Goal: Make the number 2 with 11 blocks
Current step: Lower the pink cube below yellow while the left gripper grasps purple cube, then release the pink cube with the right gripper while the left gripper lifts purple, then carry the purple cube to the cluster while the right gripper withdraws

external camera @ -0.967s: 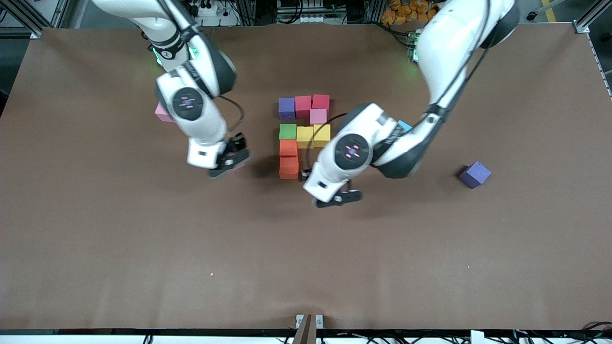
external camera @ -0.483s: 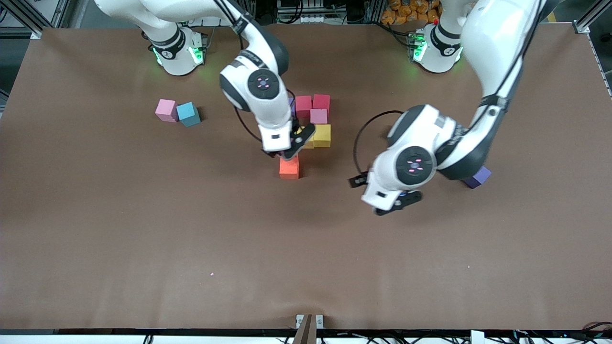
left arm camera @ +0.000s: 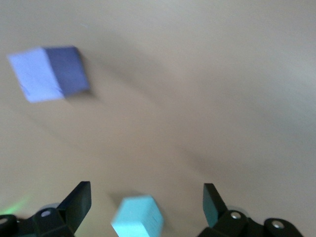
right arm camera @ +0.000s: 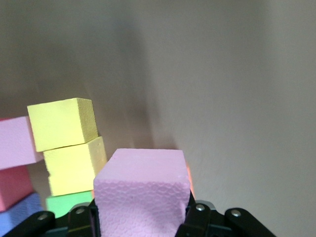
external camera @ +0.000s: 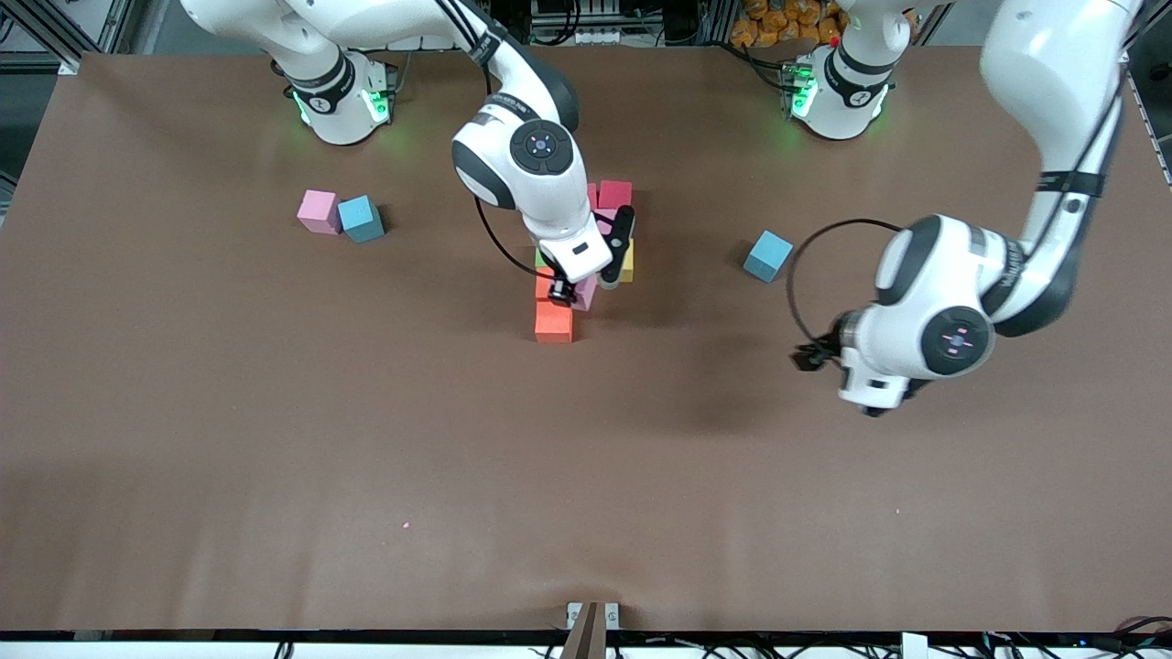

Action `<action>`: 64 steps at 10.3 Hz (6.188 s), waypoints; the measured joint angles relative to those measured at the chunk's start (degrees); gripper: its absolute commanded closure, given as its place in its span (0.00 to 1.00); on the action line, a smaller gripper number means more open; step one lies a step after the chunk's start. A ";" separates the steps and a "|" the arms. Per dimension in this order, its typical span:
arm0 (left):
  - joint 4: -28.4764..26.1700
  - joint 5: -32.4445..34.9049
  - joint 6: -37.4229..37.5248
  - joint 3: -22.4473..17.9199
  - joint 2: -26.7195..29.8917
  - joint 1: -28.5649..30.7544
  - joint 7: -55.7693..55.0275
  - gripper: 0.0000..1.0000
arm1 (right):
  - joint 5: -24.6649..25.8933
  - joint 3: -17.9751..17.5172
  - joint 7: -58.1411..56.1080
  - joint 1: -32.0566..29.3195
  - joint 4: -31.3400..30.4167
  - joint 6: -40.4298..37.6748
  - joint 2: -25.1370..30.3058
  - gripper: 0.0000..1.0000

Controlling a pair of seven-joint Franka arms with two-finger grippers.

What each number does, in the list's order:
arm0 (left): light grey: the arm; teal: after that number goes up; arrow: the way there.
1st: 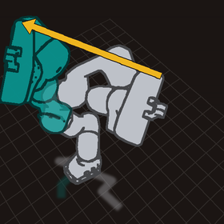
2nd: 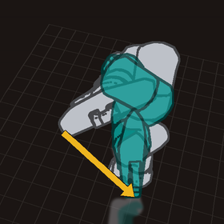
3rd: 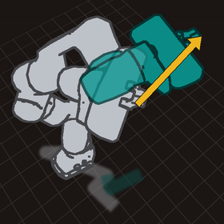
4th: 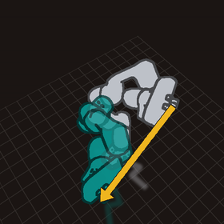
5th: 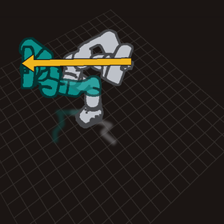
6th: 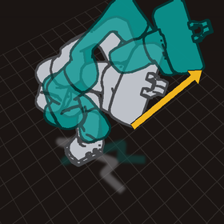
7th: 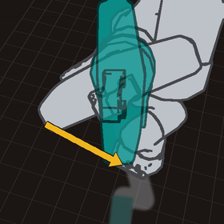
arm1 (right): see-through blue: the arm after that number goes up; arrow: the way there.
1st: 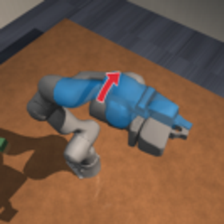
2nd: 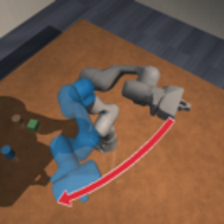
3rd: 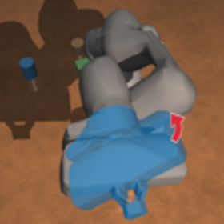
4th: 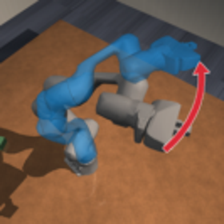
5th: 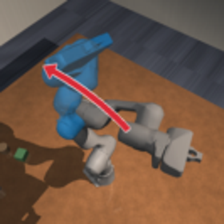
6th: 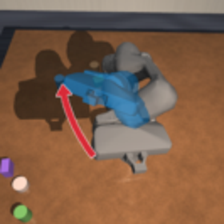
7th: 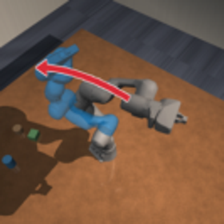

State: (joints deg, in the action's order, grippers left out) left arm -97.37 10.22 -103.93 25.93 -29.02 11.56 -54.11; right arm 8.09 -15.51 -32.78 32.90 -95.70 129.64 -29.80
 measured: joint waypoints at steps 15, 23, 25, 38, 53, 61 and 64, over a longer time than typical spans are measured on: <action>-13.43 2.10 -14.35 -0.17 -0.47 18.29 -0.02 0.00 | 0.02 7.48 -11.38 8.03 4.93 5.71 -12.03 0.70; -15.46 2.45 -17.33 -0.18 -2.08 19.29 -0.02 0.00 | 0.02 7.53 -11.43 8.03 4.94 5.71 -12.79 0.70; -15.46 2.45 -17.36 -0.15 -2.31 19.29 -0.02 0.18 | 0.02 7.90 -11.52 8.02 4.94 5.69 -12.79 0.69; -13.14 2.45 -17.63 0.77 -2.47 15.68 -4.53 0.62 | -0.01 9.04 -11.66 9.58 5.81 5.89 -11.73 0.00; -4.46 -4.39 -17.65 1.05 -5.86 -5.82 -41.69 0.60 | -3.45 22.02 2.46 -15.05 -4.94 -18.14 27.01 0.00; 0.23 -4.64 -20.92 1.11 -10.99 -17.47 -63.63 0.60 | -7.01 19.76 19.22 -31.00 -5.77 -30.97 33.55 0.00; 0.39 -4.65 -22.20 1.11 -11.68 -19.69 -69.85 0.60 | -9.94 19.86 19.91 -32.11 -4.62 -32.83 33.65 0.00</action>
State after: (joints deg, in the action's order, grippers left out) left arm -96.98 5.57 -126.13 27.04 -40.69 -8.14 -123.96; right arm -1.85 4.35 -12.87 0.79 -100.32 96.81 3.84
